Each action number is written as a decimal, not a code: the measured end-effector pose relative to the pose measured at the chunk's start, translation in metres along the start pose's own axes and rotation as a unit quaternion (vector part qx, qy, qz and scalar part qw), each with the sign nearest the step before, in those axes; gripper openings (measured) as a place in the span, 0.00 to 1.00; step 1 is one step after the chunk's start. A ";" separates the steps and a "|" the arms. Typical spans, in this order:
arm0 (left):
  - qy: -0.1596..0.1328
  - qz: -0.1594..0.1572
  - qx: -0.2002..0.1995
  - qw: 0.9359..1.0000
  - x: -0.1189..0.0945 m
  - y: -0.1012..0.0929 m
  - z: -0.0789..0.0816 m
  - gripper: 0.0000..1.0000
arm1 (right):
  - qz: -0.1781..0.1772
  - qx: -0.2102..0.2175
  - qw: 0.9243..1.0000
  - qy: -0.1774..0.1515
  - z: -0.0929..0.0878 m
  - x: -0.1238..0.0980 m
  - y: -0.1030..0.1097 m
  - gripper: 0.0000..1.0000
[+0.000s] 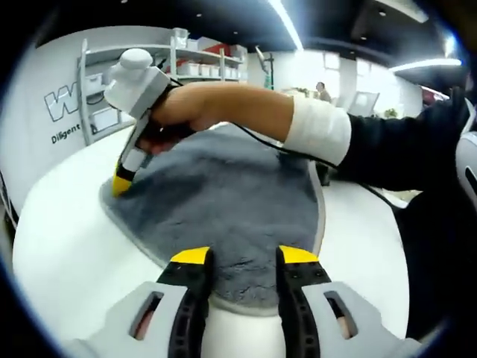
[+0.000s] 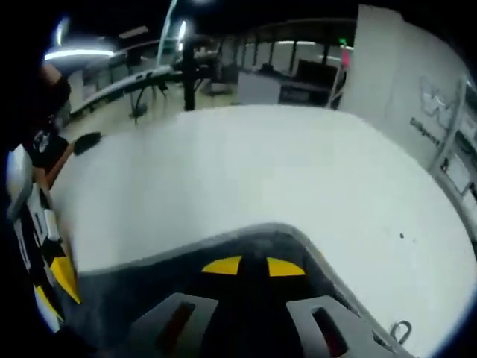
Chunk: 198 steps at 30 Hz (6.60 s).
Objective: Open the folded towel by lifting each exposed corner and separating the folded layers until the towel lies flat within the target outline without major curled edges
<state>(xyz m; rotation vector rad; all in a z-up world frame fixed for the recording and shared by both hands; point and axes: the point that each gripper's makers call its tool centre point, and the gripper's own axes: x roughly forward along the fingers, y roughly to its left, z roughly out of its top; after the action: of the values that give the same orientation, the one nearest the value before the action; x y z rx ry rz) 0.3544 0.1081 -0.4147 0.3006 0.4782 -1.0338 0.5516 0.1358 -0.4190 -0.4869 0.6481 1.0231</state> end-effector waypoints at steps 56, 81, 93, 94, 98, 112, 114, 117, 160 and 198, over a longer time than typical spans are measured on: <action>0.031 0.094 -0.024 0.995 -0.088 0.038 -0.024 0.09 | -0.005 -0.026 0.994 -0.108 0.097 -0.003 0.041 0.00; 0.070 0.116 -0.037 0.990 -0.103 0.055 -0.048 0.05 | -0.016 -0.011 0.995 -0.103 0.112 0.033 0.038 0.00; 0.075 0.110 -0.005 0.991 -0.089 0.056 -0.048 0.23 | -0.016 -0.013 0.995 -0.093 0.103 0.037 0.043 0.00; 0.076 0.108 -0.006 0.991 -0.089 0.056 -0.049 0.20 | -0.015 -0.014 0.996 -0.092 0.102 0.038 0.043 0.00; 0.073 0.102 -0.021 0.992 -0.087 0.054 -0.050 0.10 | -0.013 -0.014 0.996 -0.090 0.101 0.039 0.044 0.00; 0.073 0.125 -0.026 0.989 -0.108 0.060 -0.049 0.04 | -0.011 -0.027 0.994 -0.107 0.117 0.040 0.054 0.00; 0.071 0.130 -0.026 0.989 -0.111 0.061 -0.049 0.04 | -0.009 -0.027 0.994 -0.107 0.118 0.041 0.055 0.00; 0.073 0.134 -0.026 0.988 -0.115 0.062 -0.050 0.04 | -0.008 -0.024 0.994 -0.110 0.120 0.043 0.057 0.00; 0.101 0.187 -0.059 0.975 -0.144 0.092 -0.082 0.05 | -0.013 -0.024 0.993 -0.115 0.138 0.102 0.062 0.00; 0.013 0.076 0.007 0.997 -0.077 0.061 -0.041 0.21 | -0.020 -0.047 0.991 -0.122 0.112 0.104 0.060 0.00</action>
<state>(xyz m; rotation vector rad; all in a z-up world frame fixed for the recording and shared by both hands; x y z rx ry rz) 0.3656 0.2138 -0.4096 0.3572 0.4645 -0.8860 0.5653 0.2999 -0.4158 -0.4461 0.3717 1.0584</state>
